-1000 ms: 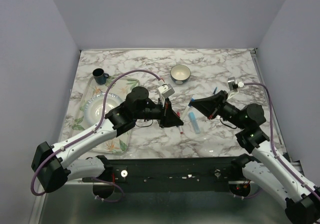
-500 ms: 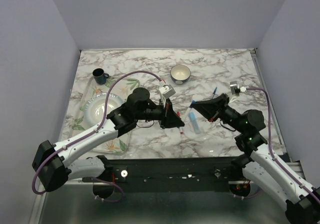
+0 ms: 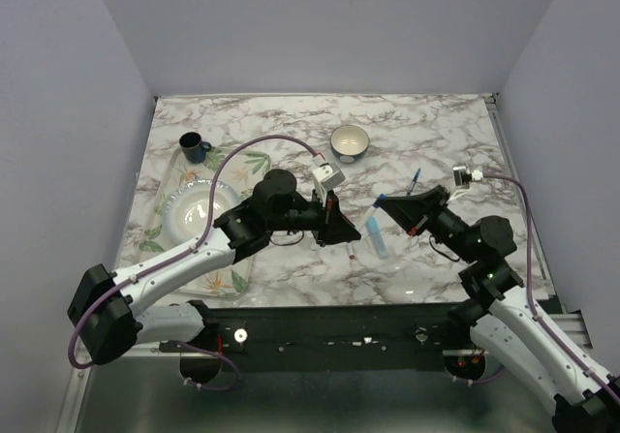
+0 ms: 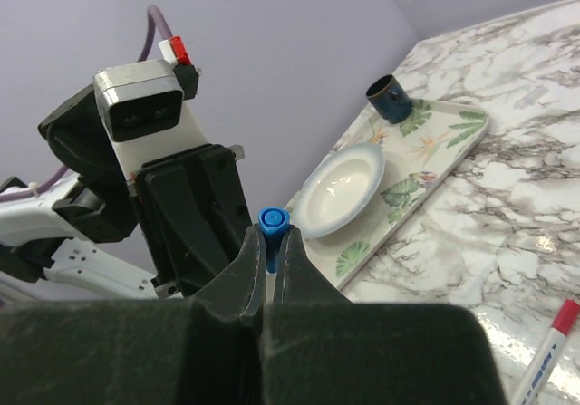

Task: Insert the pens into the pen caps

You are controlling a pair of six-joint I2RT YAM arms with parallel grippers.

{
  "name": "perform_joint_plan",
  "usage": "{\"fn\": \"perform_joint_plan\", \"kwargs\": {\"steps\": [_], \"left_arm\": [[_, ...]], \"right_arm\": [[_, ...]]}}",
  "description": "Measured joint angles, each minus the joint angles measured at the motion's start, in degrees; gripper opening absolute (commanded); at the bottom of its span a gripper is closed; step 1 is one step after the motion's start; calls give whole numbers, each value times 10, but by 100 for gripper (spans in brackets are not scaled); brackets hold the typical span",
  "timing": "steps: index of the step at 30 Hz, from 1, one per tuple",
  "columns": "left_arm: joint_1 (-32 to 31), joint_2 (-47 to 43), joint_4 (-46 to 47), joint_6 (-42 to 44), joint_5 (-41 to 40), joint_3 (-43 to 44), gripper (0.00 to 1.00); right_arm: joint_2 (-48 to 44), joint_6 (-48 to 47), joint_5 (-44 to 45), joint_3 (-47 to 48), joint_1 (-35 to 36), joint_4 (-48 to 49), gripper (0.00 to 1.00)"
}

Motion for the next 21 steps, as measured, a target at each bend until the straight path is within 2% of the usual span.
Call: {"fn": "perform_joint_plan", "kwargs": {"steps": [8, 21], "left_arm": [[-3, 16, -8, 11, -11, 17, 0], [-6, 36, -33, 3, -16, 67, 0]], "right_arm": [[-17, -44, 18, 0, -1, -27, 1], [-33, -56, 40, -5, -2, 12, 1]]}}
